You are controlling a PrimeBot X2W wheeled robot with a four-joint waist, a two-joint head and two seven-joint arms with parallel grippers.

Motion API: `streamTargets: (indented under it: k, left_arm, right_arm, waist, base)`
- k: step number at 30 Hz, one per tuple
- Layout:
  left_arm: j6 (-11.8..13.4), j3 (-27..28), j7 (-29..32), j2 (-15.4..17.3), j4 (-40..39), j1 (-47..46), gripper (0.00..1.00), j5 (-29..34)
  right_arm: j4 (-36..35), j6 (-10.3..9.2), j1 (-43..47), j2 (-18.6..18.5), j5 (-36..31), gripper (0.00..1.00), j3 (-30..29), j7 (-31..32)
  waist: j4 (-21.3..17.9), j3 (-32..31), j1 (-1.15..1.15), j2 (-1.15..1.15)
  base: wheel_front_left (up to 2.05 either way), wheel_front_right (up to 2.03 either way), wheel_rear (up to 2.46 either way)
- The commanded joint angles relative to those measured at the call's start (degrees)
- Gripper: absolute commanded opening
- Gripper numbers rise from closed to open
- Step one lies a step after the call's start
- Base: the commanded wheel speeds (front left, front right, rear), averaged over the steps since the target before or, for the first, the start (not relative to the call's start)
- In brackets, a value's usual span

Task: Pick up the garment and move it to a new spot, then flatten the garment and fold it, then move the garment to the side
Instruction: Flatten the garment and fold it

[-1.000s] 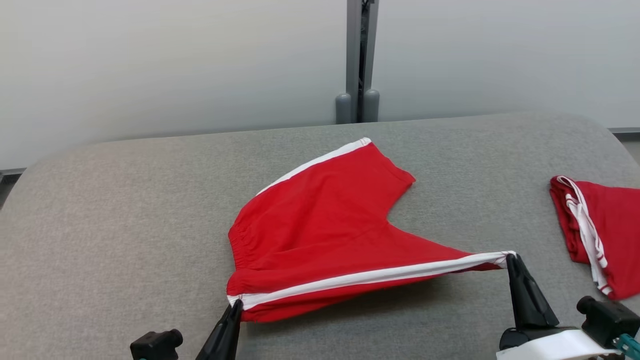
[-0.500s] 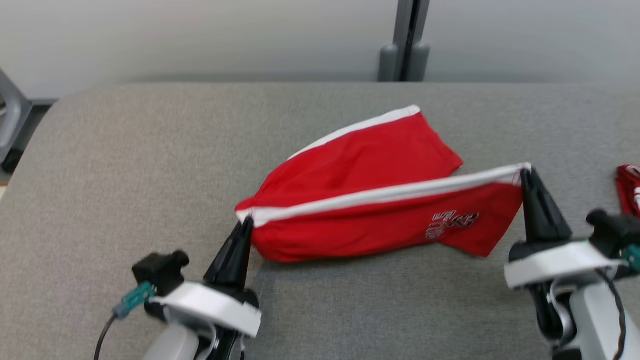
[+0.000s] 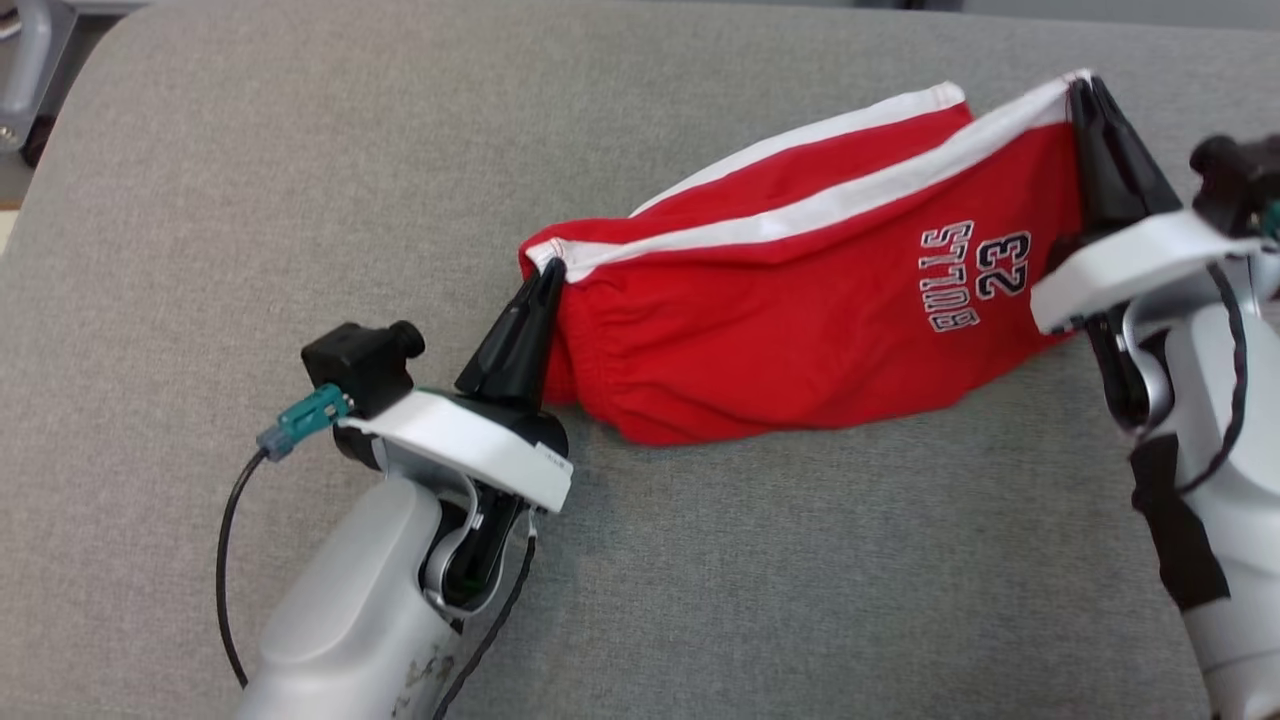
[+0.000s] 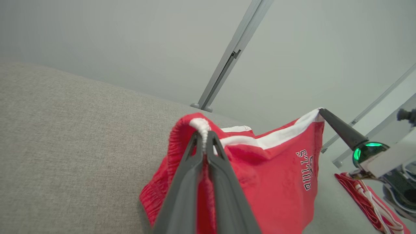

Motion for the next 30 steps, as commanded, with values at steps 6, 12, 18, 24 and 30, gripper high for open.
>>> streamTargets:
  k: [6,12,18,24,30]
  left_arm:
    - [0.0,0.9,-0.3,-0.9,3.3,-5.9,0.0,-1.8]
    - [0.0,1.6,-0.3,-1.9,5.9,-9.4,0.0,-2.6]
    - [-0.1,-0.5,-0.3,-2.2,9.0,-11.5,1.0,-5.5]
    - [-0.1,3.2,-0.3,-2.2,10.8,-10.1,1.0,-4.1]
    - [-0.1,7.1,-0.3,-2.2,9.2,-6.6,1.0,-0.2]
  right_arm:
    - [9.2,-0.02,-9.0,-1.3,-4.4,0.0,-0.4,-0.2]
    - [16.1,-0.02,-14.3,-1.4,-8.4,0.0,-2.2,-0.8]
    - [22.4,-0.02,-17.5,0.2,-11.6,1.0,-3.7,-1.0]
    - [22.6,-0.02,-17.7,1.2,-11.5,1.0,-7.0,-1.2]
    - [20.8,-0.02,-13.7,1.7,-8.6,1.0,-7.5,-1.2]
  waist:
    - [2.7,4.4,0.0,0.0]
    - [3.7,6.3,0.0,0.0]
    - [3.3,7.2,0.0,0.0]
    - [2.6,6.9,0.0,0.0]
    - [2.3,5.4,0.0,0.0]
  base:
    - [0.0,0.0,0.0]
    - [0.0,0.0,0.0]
    - [0.0,0.0,0.0]
    - [0.0,0.0,0.0]
    - [0.0,0.0,0.0]
